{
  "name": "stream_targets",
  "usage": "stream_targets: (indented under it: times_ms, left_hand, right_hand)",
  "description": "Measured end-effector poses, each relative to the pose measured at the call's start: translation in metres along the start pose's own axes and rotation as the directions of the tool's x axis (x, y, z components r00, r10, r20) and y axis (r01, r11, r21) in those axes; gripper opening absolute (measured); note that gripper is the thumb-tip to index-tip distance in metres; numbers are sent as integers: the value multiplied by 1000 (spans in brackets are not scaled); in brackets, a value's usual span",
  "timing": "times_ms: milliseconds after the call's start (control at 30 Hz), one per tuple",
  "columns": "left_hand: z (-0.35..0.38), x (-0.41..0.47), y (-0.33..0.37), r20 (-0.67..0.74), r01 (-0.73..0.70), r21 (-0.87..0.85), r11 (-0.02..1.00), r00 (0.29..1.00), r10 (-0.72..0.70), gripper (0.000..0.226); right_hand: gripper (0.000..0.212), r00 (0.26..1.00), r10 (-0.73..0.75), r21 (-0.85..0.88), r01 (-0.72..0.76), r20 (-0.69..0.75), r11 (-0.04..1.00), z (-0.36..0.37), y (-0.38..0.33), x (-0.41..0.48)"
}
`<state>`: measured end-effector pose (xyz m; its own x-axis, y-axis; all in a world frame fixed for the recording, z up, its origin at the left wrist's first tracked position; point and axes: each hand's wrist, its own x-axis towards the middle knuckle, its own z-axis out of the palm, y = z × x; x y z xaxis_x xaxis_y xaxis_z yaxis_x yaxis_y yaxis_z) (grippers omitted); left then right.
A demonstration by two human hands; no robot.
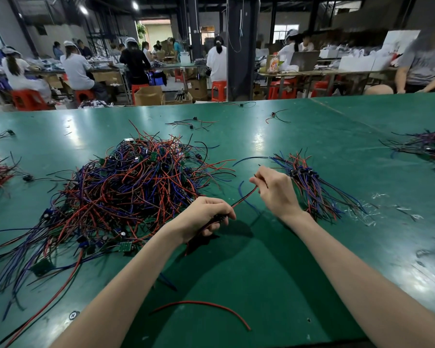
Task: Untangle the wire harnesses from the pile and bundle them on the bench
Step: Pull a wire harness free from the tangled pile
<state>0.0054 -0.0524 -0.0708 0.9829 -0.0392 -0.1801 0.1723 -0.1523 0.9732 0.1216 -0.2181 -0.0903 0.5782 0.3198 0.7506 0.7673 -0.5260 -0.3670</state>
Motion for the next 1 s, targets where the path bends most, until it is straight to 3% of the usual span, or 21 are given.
stream_targets:
  times_ms: [67, 167, 267, 367, 500, 667, 767, 1000]
  left_hand:
    - [0, 0, 0, 22, 9, -3, 1000, 1000, -9, 25]
    - [-2, -1, 1, 41, 15, -16, 1000, 999, -14, 24]
    - [-1, -1, 1, 51, 24, -17, 1000, 998, -23, 23]
    - [-1, -1, 1, 42, 30, -22, 999, 999, -29, 23]
    - [-1, -2, 1, 40, 24, -26, 999, 999, -23, 23]
    - [0, -3, 3, 41, 28, -25, 999, 999, -27, 22]
    - [0, -4, 3, 42, 22, -26, 999, 999, -21, 23]
    - [0, -4, 3, 51, 11, -33, 999, 999, -10, 25]
  right_hand:
    - [24, 997, -76, -44, 75, -27, 996, 0, -1, 0]
    - [21, 997, -64, -24, 63, -50, 998, 1, 2, 0]
    - [17, 998, 45, 52, -42, -49, 998, 2, 3, -1]
    - [16, 969, 246, 182, -242, 1, 953, 3, 3, 1]
    - [16, 840, 520, 468, -525, 154, 711, 1, 2, 4]
    - [17, 716, 618, 684, -629, 326, 368, -4, 1, 7]
    - [17, 646, 631, 738, -654, 430, 167, -6, -2, 9]
    - [16, 500, 625, 704, -700, 600, -117, -12, -3, 14]
